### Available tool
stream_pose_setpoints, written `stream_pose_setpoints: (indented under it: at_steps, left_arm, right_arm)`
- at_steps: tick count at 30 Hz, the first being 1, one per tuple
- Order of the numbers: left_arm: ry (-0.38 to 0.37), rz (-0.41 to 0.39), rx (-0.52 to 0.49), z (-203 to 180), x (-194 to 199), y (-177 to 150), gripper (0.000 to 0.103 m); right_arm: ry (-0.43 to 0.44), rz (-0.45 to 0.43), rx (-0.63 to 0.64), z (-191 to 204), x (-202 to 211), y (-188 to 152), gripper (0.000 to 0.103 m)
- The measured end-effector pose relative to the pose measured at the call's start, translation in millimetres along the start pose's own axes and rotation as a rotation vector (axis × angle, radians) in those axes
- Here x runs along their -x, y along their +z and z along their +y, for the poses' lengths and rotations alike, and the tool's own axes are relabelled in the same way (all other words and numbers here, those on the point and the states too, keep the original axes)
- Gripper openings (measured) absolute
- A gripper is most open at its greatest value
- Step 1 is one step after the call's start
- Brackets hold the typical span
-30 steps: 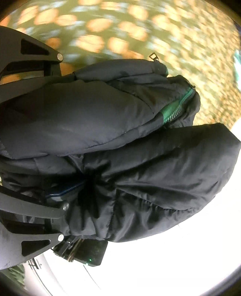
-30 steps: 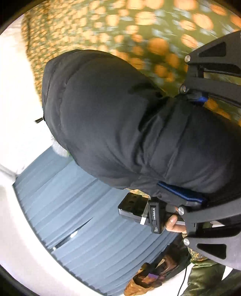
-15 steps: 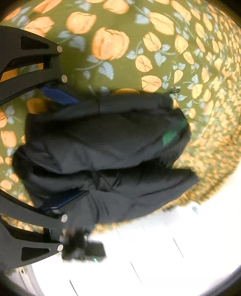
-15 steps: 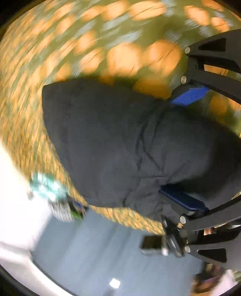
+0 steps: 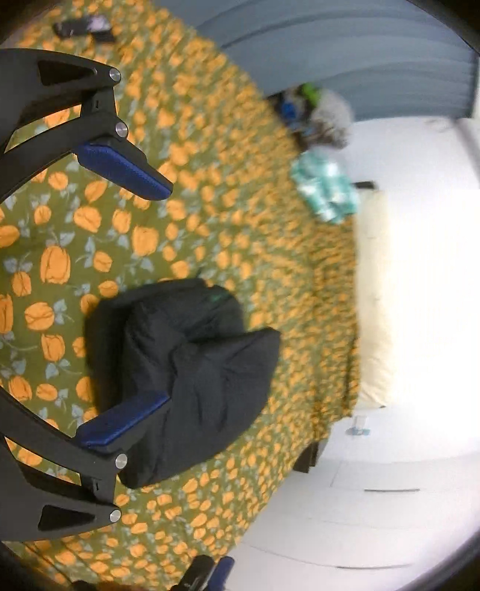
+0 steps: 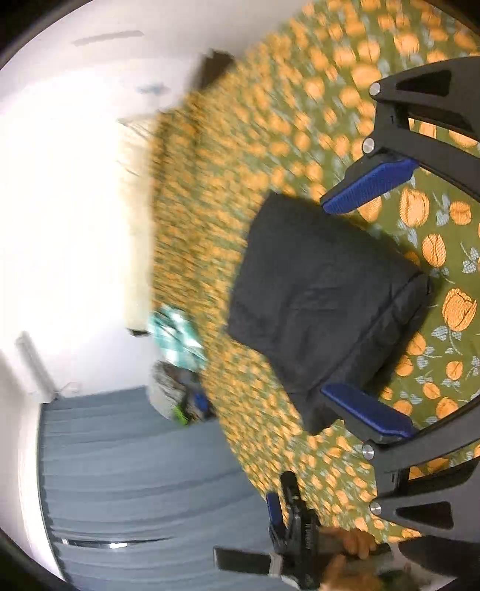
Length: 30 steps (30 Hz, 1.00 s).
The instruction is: Fold large clothes
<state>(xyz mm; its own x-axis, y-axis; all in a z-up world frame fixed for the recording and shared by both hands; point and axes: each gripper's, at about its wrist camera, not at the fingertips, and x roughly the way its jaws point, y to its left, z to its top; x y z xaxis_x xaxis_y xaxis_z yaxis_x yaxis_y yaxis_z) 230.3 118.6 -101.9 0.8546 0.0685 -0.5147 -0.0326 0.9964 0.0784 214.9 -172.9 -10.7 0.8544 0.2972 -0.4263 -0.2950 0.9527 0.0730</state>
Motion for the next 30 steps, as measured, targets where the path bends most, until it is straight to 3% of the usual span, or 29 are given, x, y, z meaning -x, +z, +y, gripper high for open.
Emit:
stream_pose_setpoints:
  at_steps: [4,11,15,20,26,30]
  left_arm:
    - [-0.026,0.018,-0.019,-11.5,25.5,1.2,0.103]
    - [0.095,-0.018,0.002,-30.9,52.5,-3.1,0.103]
    - [0.073,0.025,0.038,-31.7,62.3,-3.6,0.103]
    - [0.08,0.031,0.036,-36.1,71.3,-6.4,0.102]
    - [0.111,0.094,0.057,-40.7,72.9,-14.3,0.103]
    - [0.08,0.128,0.032,-47.0,78.3,-18.1,0.103]
  right_arm:
    - [-0.043,0.02,-0.025,10.3,15.5,-2.3,0.1]
    - [-0.108,0.033,-0.022,32.5,48.5,-11.8,0.1]
    - [-0.11,0.049,0.004,45.9,65.5,-15.3,0.1]
    - [-0.194,0.094,0.048,64.7,77.3,-24.5,0.1]
    - [-0.189,0.167,0.042,77.6,82.4,-37.8,0.1]
    - [-0.207,0.227,0.025,82.0,83.5,-42.1,0.1]
